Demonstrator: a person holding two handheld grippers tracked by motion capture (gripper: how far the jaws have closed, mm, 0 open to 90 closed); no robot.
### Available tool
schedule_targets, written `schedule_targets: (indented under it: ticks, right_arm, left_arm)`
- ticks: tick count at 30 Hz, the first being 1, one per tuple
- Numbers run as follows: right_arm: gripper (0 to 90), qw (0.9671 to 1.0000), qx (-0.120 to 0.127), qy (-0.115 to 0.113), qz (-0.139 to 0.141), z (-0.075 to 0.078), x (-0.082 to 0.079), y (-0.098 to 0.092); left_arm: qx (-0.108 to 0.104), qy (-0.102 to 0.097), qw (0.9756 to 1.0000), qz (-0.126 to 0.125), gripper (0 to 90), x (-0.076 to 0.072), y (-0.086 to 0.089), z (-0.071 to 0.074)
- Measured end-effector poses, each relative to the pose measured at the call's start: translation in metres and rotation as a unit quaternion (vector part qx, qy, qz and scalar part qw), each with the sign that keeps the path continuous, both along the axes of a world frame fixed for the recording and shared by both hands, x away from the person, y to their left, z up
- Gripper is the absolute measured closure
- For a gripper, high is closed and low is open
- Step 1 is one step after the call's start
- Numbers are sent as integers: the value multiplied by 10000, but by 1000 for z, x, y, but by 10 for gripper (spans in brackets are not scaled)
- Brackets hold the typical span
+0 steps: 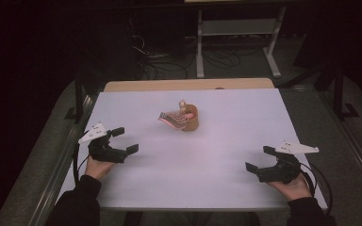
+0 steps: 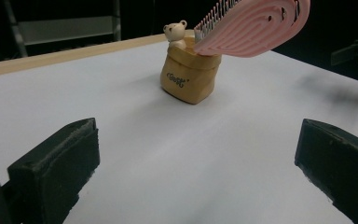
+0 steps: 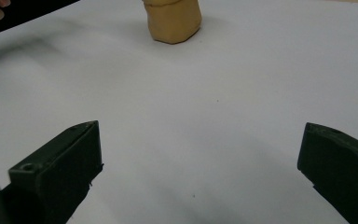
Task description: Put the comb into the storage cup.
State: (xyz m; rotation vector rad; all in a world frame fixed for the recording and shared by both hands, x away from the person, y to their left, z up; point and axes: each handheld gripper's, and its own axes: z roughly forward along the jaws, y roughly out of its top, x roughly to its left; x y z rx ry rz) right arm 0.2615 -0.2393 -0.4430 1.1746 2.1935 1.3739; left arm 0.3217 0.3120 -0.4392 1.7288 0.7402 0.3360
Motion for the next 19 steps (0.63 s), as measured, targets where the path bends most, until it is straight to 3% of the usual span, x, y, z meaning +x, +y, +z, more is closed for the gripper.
schedule_targets:
  ticks: [6, 11, 19]
  right_arm:
    - [0, 10000, -8, 4, 11, 0, 0, 0]
    - [0, 10000, 0, -2, 27, 0, 0, 0]
    - [0, 10000, -19, 21, 15, -1, 1, 0]
  left_arm:
    - [-3, -7, 9999, 154, 0, -13, 11, -6]
    - [-52, 112, 9997, 217, 0, -22, 21, -9]
    - [-180, -20, 9993, 314, 0, -32, 30, -8]
